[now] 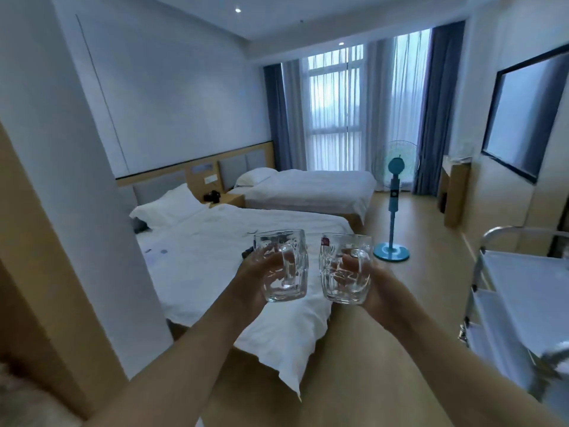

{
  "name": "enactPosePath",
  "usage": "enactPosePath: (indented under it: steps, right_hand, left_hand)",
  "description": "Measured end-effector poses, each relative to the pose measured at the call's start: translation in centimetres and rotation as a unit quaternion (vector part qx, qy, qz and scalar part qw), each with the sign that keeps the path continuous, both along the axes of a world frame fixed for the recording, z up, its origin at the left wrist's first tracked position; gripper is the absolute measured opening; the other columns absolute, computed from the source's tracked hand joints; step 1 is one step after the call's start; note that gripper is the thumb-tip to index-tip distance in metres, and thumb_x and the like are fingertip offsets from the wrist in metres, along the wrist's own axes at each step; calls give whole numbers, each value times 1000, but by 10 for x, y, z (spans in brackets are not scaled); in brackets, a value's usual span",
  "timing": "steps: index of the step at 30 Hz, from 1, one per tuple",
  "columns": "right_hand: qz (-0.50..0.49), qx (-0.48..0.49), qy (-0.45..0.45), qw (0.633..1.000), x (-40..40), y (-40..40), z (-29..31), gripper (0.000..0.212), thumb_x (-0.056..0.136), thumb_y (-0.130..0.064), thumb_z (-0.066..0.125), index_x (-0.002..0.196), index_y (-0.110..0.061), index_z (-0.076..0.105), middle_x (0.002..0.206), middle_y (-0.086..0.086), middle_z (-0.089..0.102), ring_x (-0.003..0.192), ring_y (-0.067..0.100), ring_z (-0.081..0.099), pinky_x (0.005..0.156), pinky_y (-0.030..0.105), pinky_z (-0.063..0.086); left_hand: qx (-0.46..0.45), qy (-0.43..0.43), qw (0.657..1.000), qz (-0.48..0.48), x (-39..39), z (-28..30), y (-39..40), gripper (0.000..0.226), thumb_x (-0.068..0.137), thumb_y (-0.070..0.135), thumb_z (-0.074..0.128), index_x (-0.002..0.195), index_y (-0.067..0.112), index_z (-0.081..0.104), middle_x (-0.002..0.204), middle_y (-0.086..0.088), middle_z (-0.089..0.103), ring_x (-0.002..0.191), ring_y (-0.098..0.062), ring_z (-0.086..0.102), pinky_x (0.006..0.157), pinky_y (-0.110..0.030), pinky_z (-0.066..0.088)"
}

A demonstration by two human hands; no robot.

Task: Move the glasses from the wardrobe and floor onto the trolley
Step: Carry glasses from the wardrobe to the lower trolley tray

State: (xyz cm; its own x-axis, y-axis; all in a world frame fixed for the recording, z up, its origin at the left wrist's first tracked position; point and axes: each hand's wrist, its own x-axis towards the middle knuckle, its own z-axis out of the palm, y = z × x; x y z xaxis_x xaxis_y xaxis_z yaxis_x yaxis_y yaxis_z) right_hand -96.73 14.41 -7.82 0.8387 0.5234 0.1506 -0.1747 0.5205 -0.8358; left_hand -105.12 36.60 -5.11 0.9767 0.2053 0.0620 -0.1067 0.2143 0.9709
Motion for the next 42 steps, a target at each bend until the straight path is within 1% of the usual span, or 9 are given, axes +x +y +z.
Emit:
enactPosePath:
  steps: [2, 6, 11, 14, 18, 21, 30, 38, 42]
  right_hand:
    - [-13, -1, 7, 1000, 16, -21, -7, 128, 32, -40, 103, 141, -1, 50, 126, 24, 64, 111, 40, 61, 102, 61, 47]
    - [-42, -2, 43, 998, 46, -52, -21, 120, 38, -32, 104, 140, 2, 51, 121, 23, 67, 103, 36, 66, 90, 52, 58]
    - [-96, -33, 38, 994, 72, -83, -32, 111, 41, -32, 104, 134, 4, 55, 110, 20, 68, 91, 31, 70, 79, 46, 61]
    - [-163, -38, 24, 986, 86, -98, -29, 106, 33, -33, 104, 123, 2, 60, 101, 16, 67, 85, 28, 65, 87, 47, 57]
    - [-226, -36, 26, 973, 107, -109, -18, 104, 55, -21, 93, 143, 8, 44, 118, 23, 55, 107, 38, 52, 115, 65, 32]
    - [-269, -42, 17, 962, 121, -114, -10, 130, 33, -35, 104, 141, 8, 46, 120, 24, 54, 109, 38, 50, 115, 65, 30]
    - [-340, -66, 38, 937, 154, -134, -30, 100, 51, -39, 100, 131, 3, 57, 117, 22, 61, 107, 39, 62, 103, 61, 48]
    - [-391, -77, 54, 915, 192, -181, -54, 118, 43, -43, 101, 139, 5, 50, 135, 36, 53, 126, 54, 51, 111, 66, 38]
    - [-398, -79, 43, 913, 229, -221, -56, 119, 42, -43, 101, 137, 8, 50, 122, 29, 61, 113, 46, 60, 108, 65, 41]
  left_hand:
    - [7, 11, 1000, -25, 25, -5, -19, 70, 70, 28, 85, 131, 3, 63, 131, -27, 62, 123, -45, 59, 107, -61, 45]
    - [-7, 21, 997, -74, 77, -19, -44, 52, 75, 21, 79, 123, 6, 68, 114, -19, 71, 104, -36, 69, 95, -51, 56]
    - [-17, 37, 987, -153, 139, -29, -70, 63, 64, 27, 88, 120, 7, 67, 110, -19, 68, 102, -35, 66, 97, -51, 51]
    - [-13, 18, 977, -213, 177, -31, -85, 65, 55, 30, 91, 112, 8, 70, 107, -20, 69, 102, -37, 64, 103, -56, 46]
    - [-13, 24, 961, -275, 227, -29, -99, 77, 54, 32, 91, 122, 5, 66, 109, -18, 71, 99, -32, 69, 94, -49, 53]
    - [-8, 17, 949, -314, 263, -25, -107, 84, 62, 28, 89, 133, -3, 57, 116, -23, 66, 105, -35, 65, 103, -56, 47]
    - [-21, 46, 912, -408, 337, -41, -139, 66, 75, 22, 82, 132, 1, 58, 127, -29, 64, 110, -40, 64, 106, -59, 46]
    - [-18, 72, 894, -442, 395, -67, -195, 56, 72, 21, 87, 123, 6, 67, 116, -21, 71, 102, -35, 70, 95, -47, 56]
    - [-15, 70, 896, -438, 434, -72, -232, 48, 73, 18, 85, 118, 8, 70, 109, -17, 73, 98, -32, 71, 88, -44, 59]
